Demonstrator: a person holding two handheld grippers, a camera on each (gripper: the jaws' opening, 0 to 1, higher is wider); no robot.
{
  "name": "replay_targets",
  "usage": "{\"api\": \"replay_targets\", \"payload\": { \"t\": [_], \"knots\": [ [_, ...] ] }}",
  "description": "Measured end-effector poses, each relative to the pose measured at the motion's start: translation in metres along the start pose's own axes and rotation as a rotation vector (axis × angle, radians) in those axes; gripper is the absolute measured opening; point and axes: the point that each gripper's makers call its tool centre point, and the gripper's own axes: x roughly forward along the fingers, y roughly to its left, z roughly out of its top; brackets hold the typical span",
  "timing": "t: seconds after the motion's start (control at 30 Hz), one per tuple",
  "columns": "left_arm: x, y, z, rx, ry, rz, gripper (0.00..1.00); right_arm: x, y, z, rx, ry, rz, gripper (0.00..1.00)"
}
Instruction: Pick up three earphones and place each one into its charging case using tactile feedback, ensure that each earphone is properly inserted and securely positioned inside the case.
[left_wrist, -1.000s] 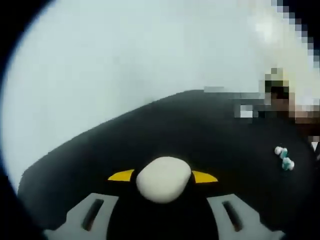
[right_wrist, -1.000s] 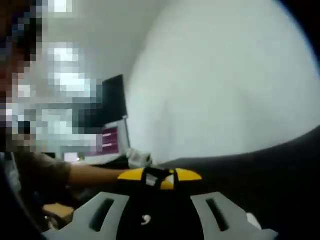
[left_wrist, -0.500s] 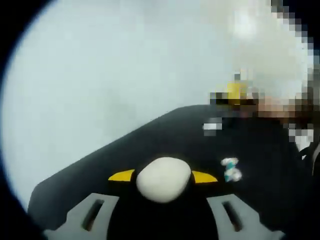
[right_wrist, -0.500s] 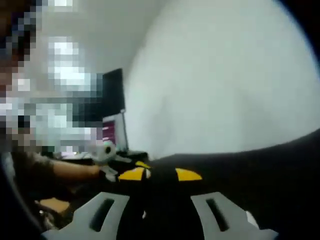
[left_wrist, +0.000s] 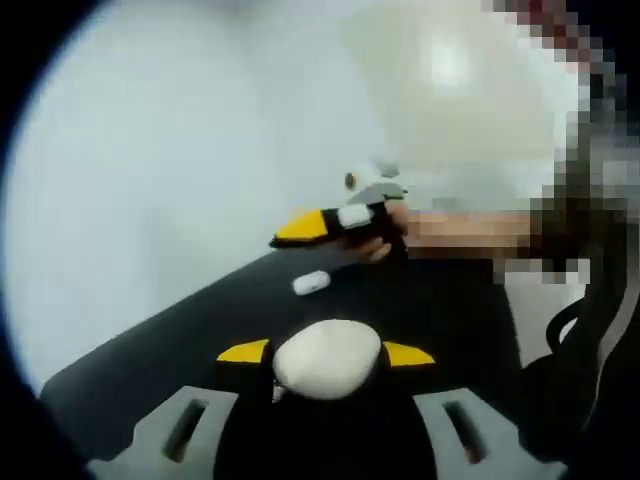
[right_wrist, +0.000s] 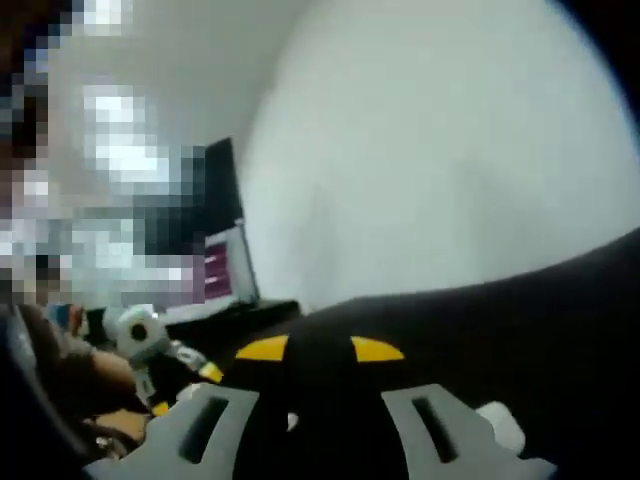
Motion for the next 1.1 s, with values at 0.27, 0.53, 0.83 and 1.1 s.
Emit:
{"api": "replay_targets", "payload": {
  "t": [0.27,0.53,0.83,1.1],
  "knots": [
    [0.011,-0.011,-0.016,0.022,0.066,-0.015,0.39,0.001,0.004,-0.001,-0.012,0.014,0.01,0.24],
    [0.003,-0.01,-0.019,-0.024,0.06,-0.049,0.39,0.005,0.015,-0.004,-0.029,0.042,0.055,0.24],
    [-0.019,0.004,-0.012,-0.05,0.003,-0.036,0.41,0.009,0.026,-0.014,-0.069,0.088,0.079,0.24],
    [-0.042,0.011,-0.007,-0.171,-0.066,-0.068,0.28,0.008,0.037,-0.026,-0.145,0.156,0.117,0.27]
  ]
}}
